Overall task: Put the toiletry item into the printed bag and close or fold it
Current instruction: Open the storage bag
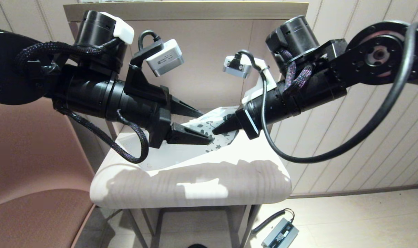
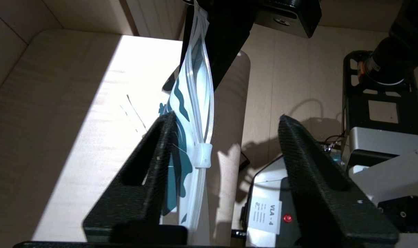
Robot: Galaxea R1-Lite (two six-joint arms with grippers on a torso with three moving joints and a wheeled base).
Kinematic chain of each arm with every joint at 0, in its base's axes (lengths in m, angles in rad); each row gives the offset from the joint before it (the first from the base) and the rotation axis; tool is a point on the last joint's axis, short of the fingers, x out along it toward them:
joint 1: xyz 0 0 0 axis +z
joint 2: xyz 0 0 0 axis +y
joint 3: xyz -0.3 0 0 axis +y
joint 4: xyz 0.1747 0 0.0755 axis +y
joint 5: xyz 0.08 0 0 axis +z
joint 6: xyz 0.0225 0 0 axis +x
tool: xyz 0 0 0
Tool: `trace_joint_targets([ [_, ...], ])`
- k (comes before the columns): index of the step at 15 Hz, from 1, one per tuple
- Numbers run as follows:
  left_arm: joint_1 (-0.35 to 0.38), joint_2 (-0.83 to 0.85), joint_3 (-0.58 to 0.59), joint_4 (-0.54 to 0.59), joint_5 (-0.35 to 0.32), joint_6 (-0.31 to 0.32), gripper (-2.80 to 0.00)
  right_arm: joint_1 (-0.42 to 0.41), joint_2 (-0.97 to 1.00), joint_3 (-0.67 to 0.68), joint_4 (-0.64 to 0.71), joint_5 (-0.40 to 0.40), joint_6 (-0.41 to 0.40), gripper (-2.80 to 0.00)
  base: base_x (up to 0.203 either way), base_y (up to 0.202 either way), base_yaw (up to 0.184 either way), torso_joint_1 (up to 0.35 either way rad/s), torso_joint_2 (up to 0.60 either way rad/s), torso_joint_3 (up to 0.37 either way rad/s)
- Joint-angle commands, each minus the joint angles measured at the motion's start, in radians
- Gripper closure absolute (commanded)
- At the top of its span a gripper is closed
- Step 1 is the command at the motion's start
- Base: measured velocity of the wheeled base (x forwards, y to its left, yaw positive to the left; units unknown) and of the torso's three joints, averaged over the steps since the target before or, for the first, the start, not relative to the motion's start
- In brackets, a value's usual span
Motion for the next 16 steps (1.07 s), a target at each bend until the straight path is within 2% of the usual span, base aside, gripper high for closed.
trace_joint_targets([
  [1, 0.000, -0.004, 0.003, 0.003, -0.004, 0.003, 0.00, 0.002, 0.000, 0.000, 0.003, 0.004, -0.002, 0.00, 0.000, 0.000, 0.000, 0.000, 0.00, 0.000],
  [16, 0.001, -0.002, 0.032, -0.001, 0.002, 0.006, 0.00, 0.000, 0.005, 0.000, -0.020, 0.004, 0.003, 0.00, 0.000, 0.000, 0.000, 0.000, 0.00, 0.000],
])
